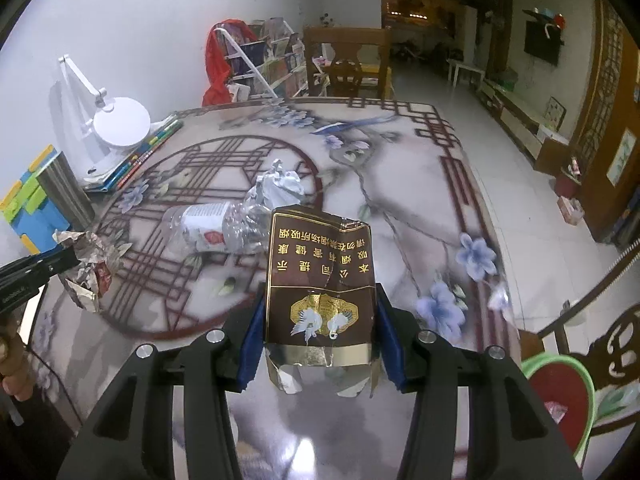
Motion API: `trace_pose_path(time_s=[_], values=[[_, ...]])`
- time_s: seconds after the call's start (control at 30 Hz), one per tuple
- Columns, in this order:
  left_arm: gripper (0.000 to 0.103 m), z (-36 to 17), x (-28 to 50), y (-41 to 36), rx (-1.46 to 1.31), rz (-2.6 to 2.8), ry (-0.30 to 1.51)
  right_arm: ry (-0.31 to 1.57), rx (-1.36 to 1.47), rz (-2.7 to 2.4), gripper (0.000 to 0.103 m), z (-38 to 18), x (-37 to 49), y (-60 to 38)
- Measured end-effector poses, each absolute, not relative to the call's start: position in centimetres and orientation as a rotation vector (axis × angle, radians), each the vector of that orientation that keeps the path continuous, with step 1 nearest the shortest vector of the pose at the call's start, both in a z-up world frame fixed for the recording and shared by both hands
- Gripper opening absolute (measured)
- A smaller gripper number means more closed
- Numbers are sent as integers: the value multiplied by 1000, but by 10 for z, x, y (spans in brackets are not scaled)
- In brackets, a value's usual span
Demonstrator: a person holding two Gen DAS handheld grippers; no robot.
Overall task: Collect trash
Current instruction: 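Carry the crumpled paper and gold box to the bucket and release them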
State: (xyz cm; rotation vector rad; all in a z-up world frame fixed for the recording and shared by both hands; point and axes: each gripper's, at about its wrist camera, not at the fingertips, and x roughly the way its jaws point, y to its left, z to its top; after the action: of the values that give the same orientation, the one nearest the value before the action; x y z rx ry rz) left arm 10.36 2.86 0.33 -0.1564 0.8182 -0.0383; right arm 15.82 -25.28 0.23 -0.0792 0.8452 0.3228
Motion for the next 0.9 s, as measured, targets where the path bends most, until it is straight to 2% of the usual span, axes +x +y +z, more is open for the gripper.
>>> trace_pose_path(time_s=[0.47,0.9], values=[[25,29,97,-52,-98,-193,794,806,-40,231,47,23,114,-329],[25,47,108,-158,-34,-365,792,782,34,95,47,31,85,-422]])
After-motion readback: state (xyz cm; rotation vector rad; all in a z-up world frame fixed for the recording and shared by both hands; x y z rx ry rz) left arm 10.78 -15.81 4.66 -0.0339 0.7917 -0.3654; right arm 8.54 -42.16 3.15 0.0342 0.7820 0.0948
